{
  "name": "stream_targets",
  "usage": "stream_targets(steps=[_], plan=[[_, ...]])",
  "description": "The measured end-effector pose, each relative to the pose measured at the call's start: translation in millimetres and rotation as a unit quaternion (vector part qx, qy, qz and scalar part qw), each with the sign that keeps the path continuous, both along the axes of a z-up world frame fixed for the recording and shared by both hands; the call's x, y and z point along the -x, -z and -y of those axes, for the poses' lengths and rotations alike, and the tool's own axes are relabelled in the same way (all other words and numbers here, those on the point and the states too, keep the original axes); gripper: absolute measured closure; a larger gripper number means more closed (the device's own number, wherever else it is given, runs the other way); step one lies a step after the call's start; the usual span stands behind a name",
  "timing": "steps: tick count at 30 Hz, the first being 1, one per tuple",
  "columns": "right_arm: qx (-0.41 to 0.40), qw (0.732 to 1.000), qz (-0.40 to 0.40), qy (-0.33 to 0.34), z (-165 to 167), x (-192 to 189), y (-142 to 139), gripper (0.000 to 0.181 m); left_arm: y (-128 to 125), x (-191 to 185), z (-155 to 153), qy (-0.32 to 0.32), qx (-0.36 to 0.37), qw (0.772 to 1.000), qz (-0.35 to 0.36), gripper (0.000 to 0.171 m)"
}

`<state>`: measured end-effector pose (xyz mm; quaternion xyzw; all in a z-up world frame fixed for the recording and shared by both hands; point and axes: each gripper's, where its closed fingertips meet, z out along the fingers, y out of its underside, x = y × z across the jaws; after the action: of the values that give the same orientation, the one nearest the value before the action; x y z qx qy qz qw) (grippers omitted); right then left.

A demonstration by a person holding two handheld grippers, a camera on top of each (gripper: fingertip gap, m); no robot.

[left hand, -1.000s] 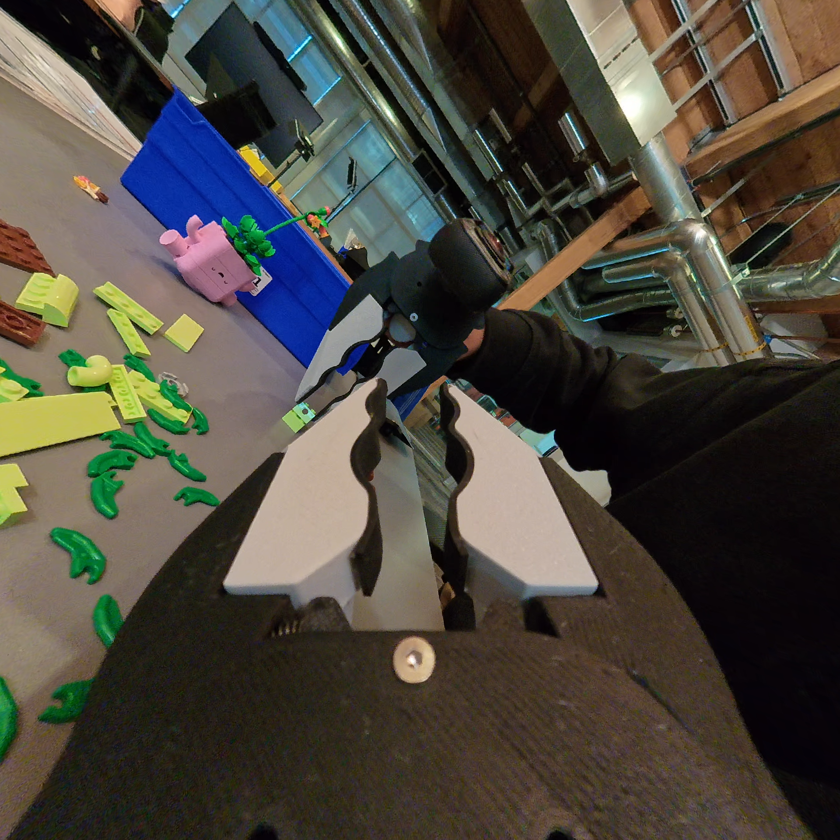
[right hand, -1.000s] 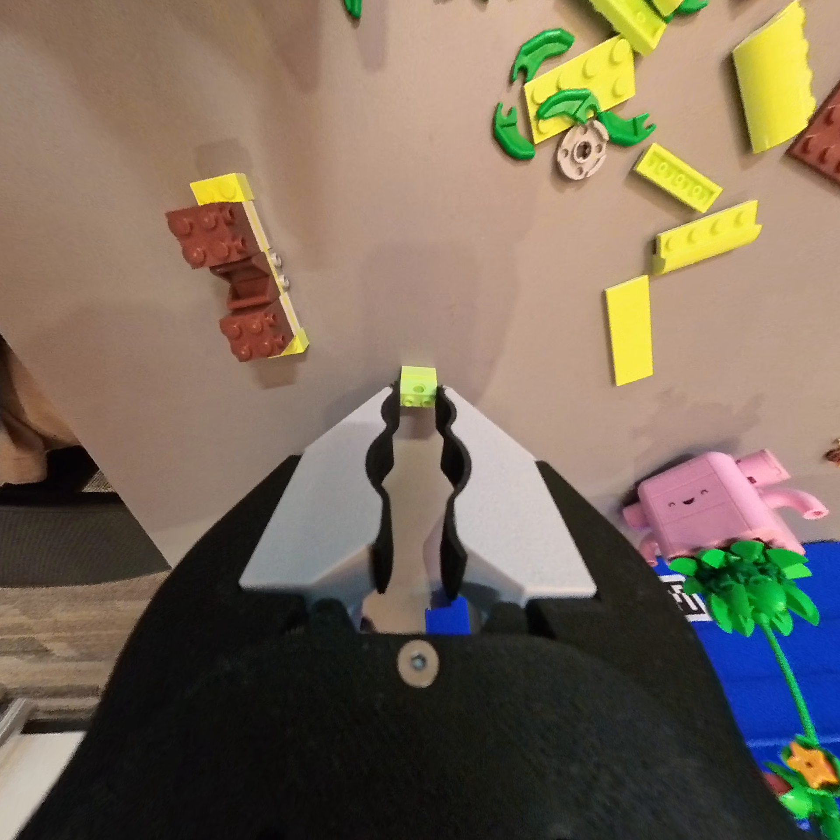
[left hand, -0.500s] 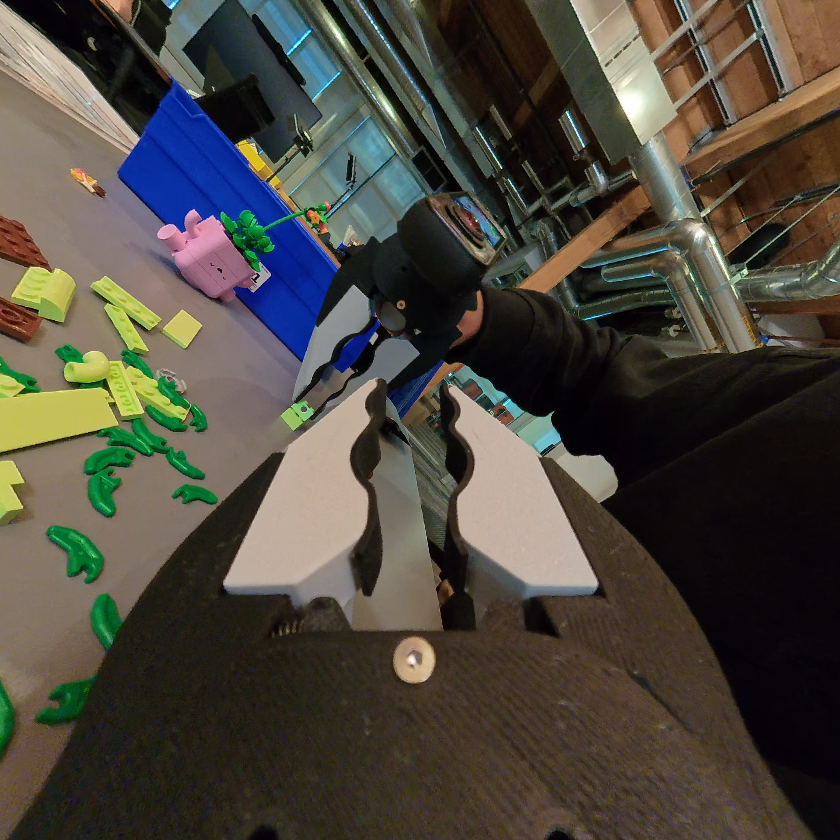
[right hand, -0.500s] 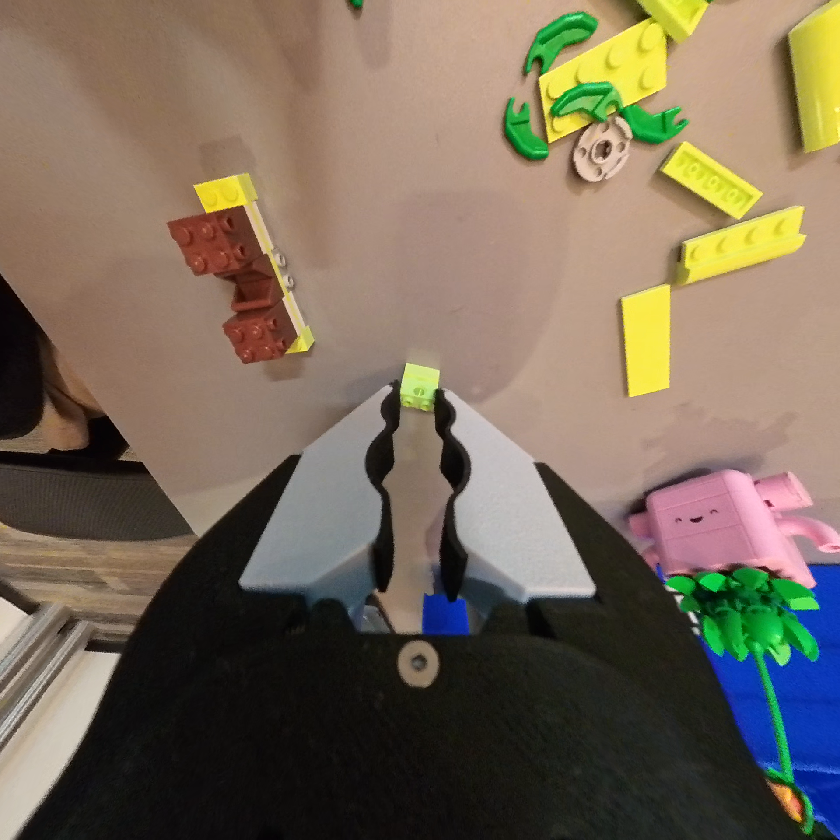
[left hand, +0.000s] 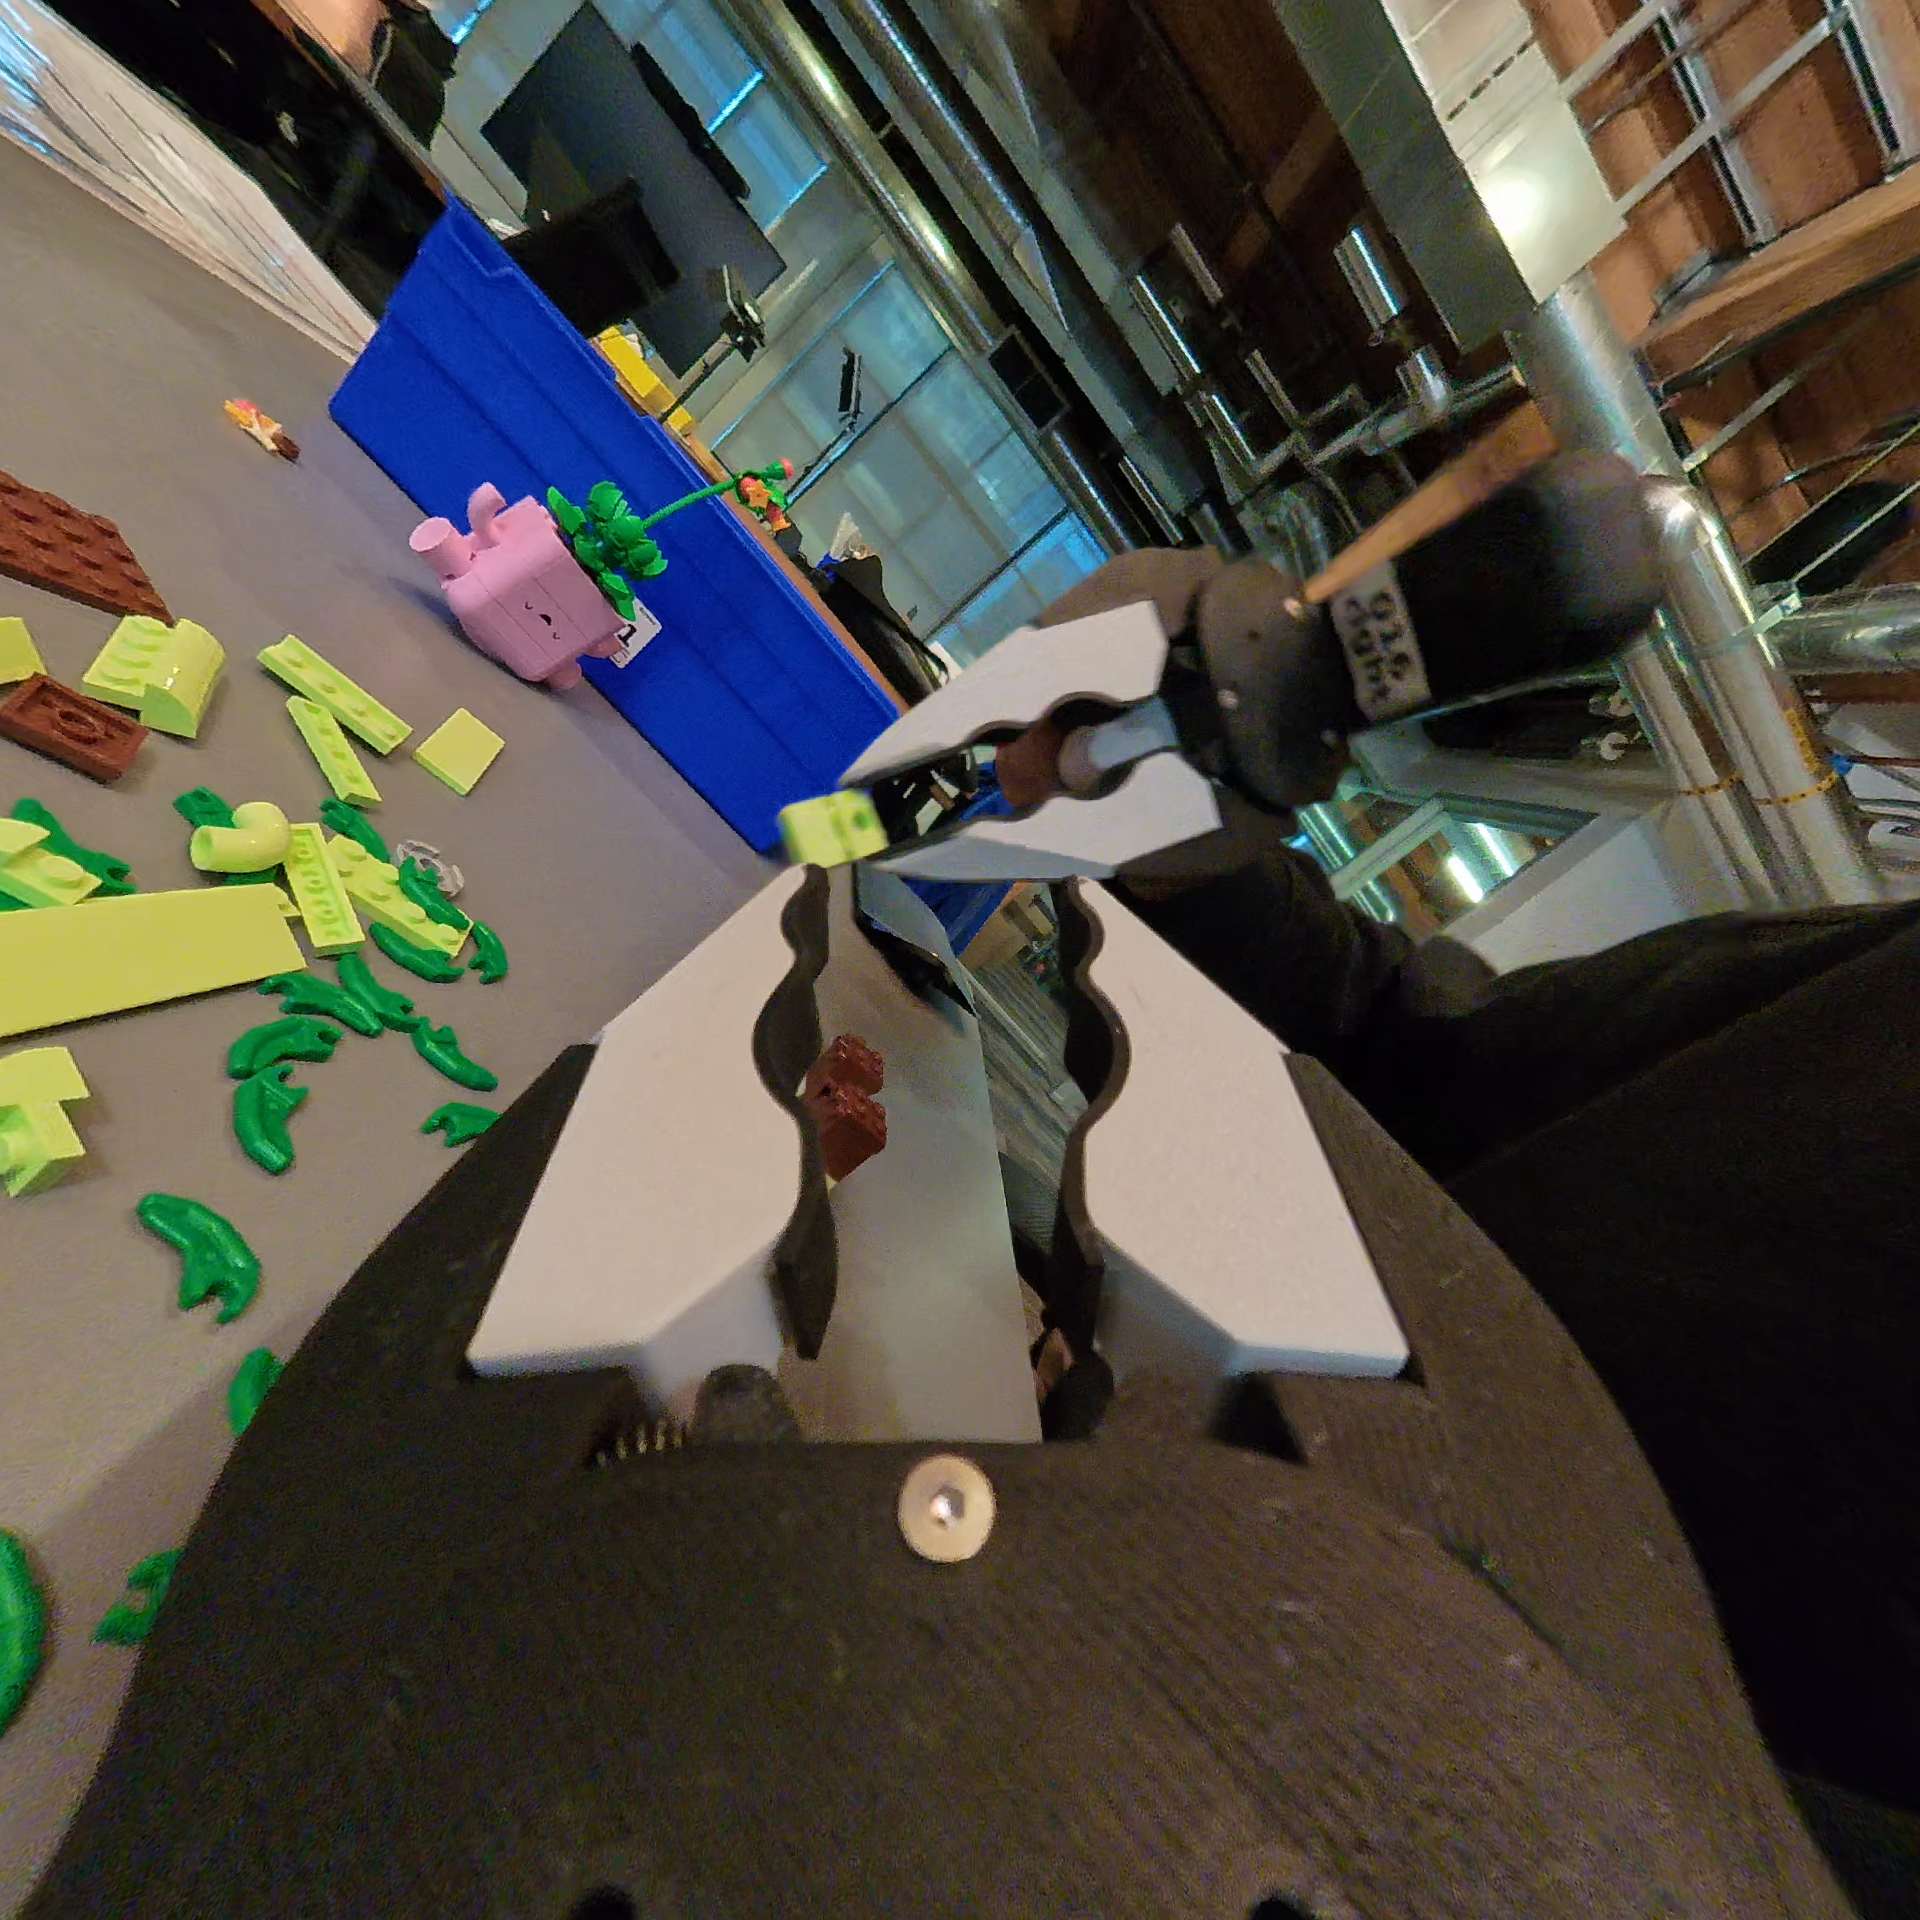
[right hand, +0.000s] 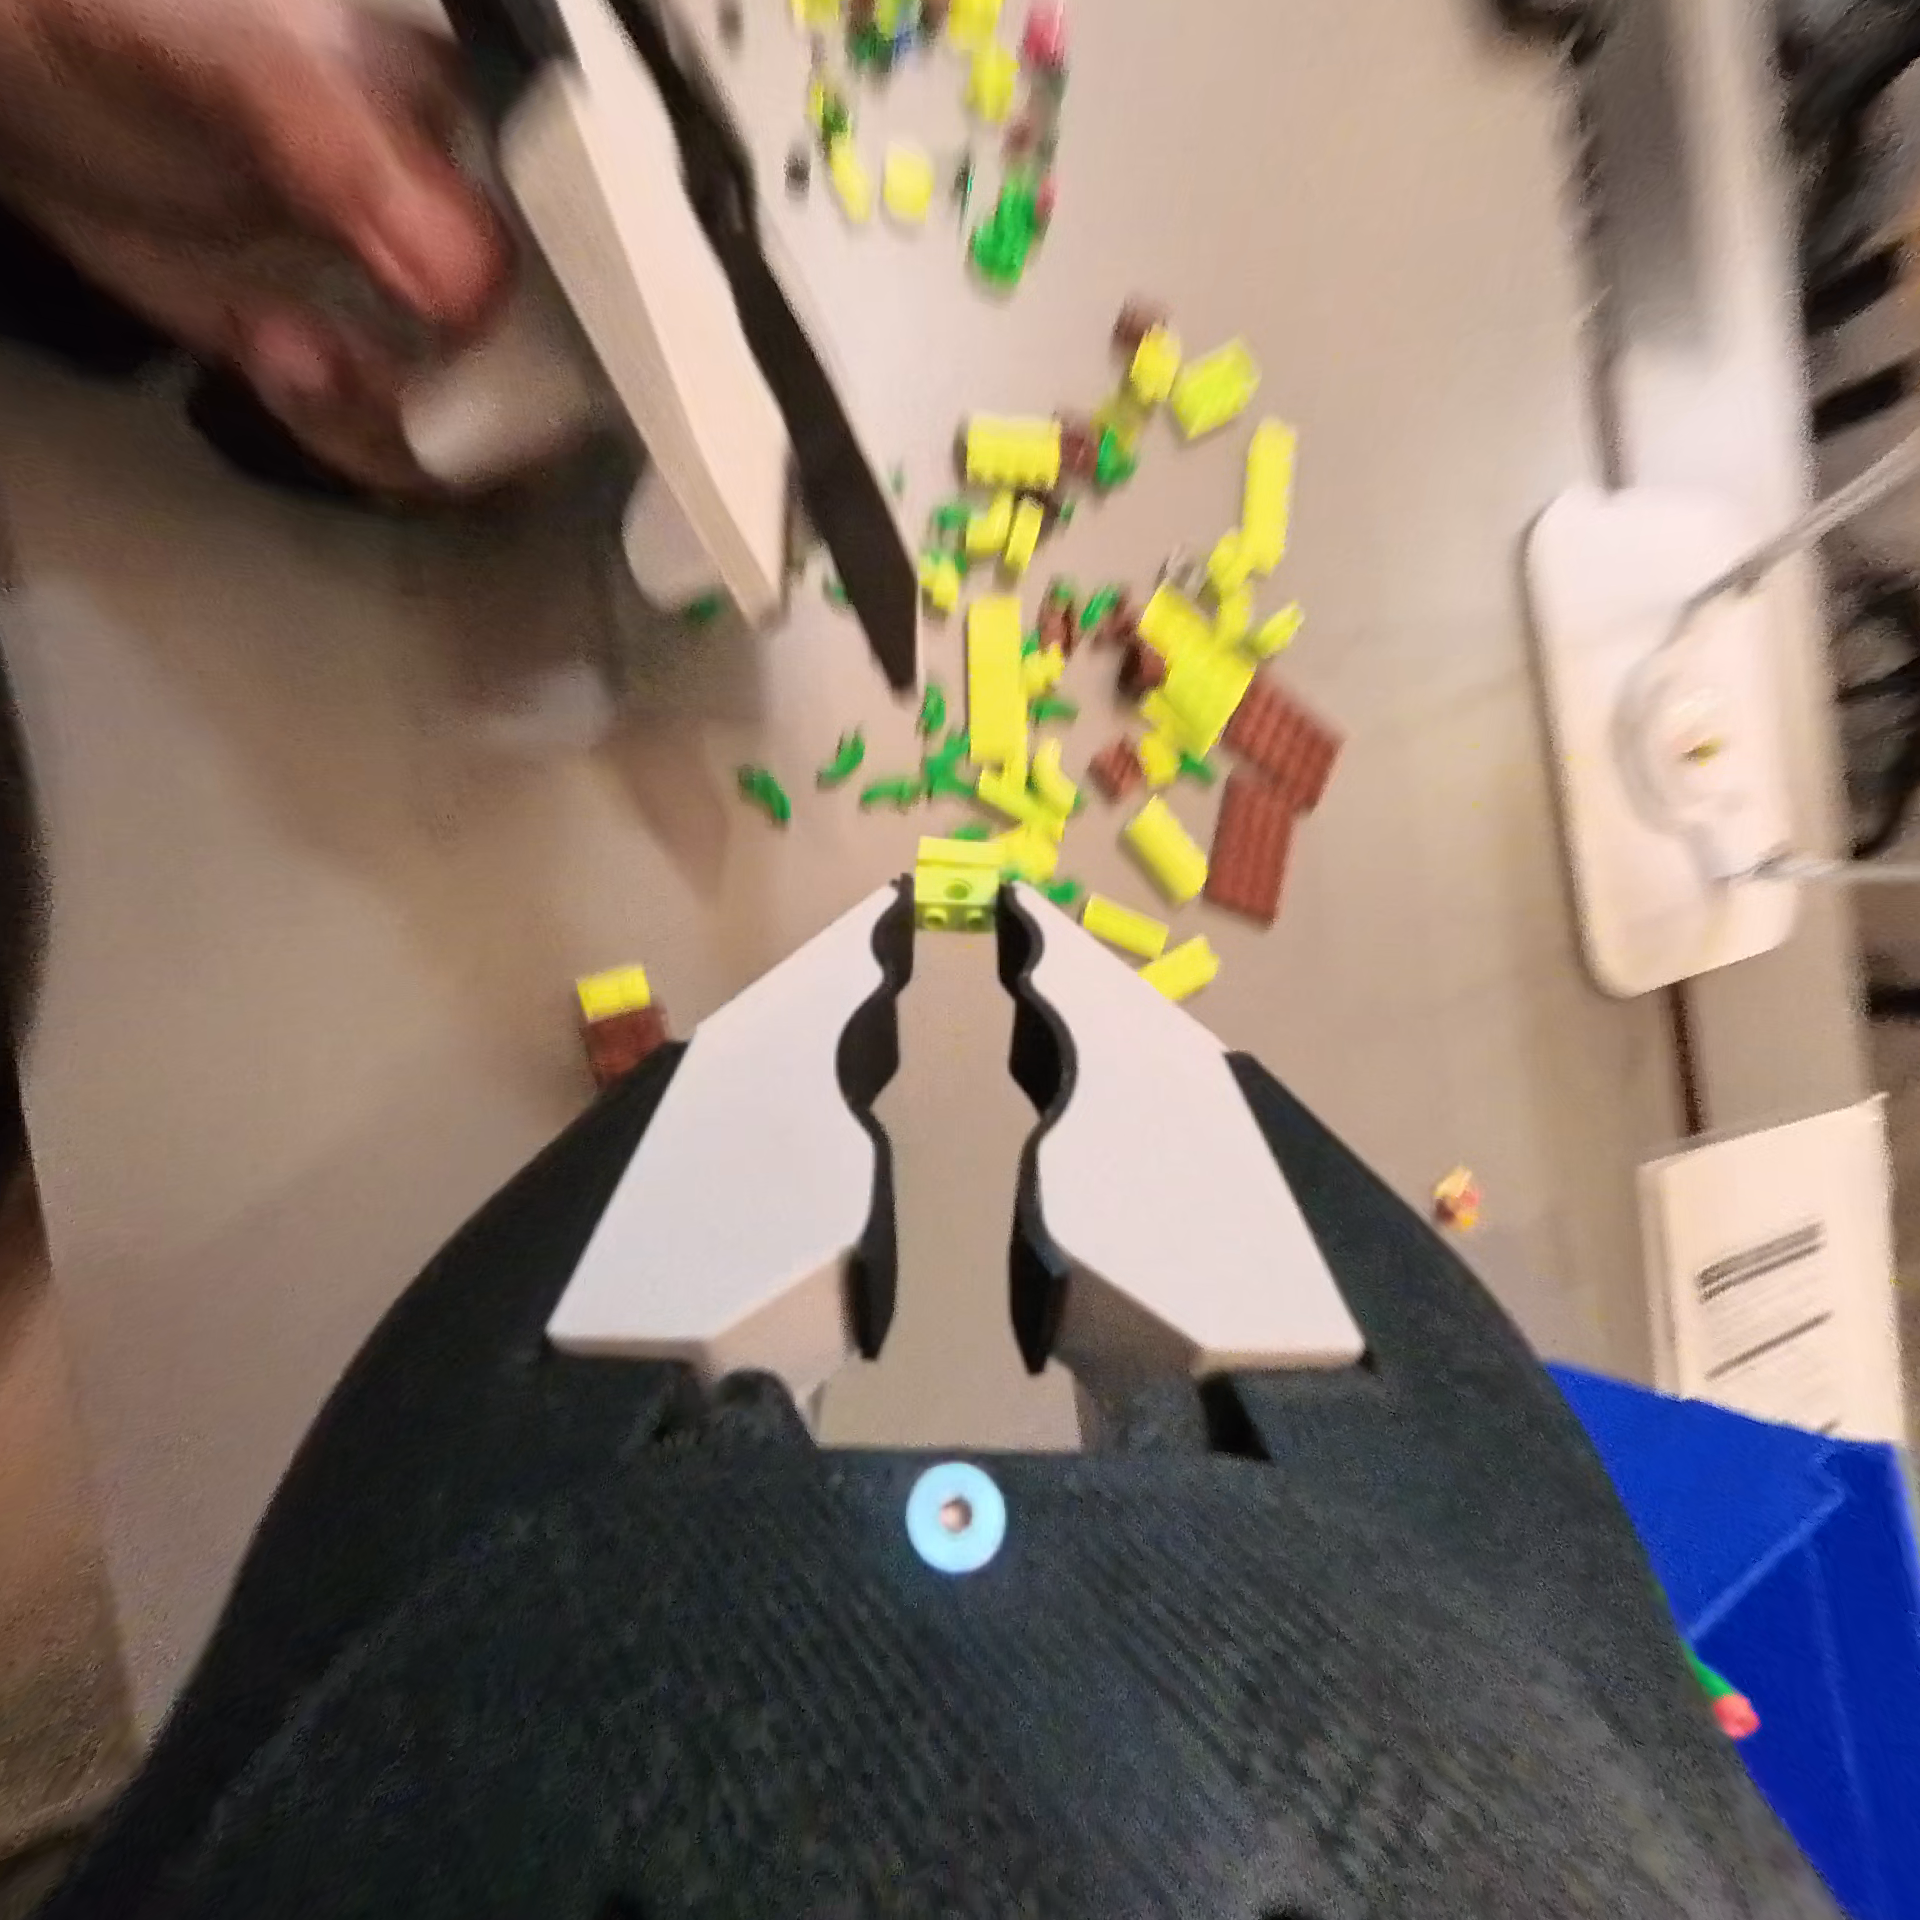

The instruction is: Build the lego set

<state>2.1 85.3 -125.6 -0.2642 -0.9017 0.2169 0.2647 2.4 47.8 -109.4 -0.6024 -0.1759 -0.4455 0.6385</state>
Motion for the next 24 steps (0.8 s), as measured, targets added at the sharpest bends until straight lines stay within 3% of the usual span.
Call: stream_targets(steps=[5,13,17,24], plan=[[0.085,0.982,-0.167,-0.028,47,-2,-37,0.168,-12,-9,5,0.048,-0.043,0.997,0.039,0.123],[0.138,0.955,-0.259,-0.032,52,-12,-38,0.168,-26,-7,18,0.100,-0.104,0.983,0.114,0.146],[0.150,0.949,-0.276,-0.034,50,-20,-29,0.168,-22,-13,15,0.117,-0.090,0.983,0.112,0.170],[0.132,0.946,-0.294,-0.028,37,-27,-25,0.168,-11,-25,5,0.136,-0.041,0.986,0.091,0.153]])
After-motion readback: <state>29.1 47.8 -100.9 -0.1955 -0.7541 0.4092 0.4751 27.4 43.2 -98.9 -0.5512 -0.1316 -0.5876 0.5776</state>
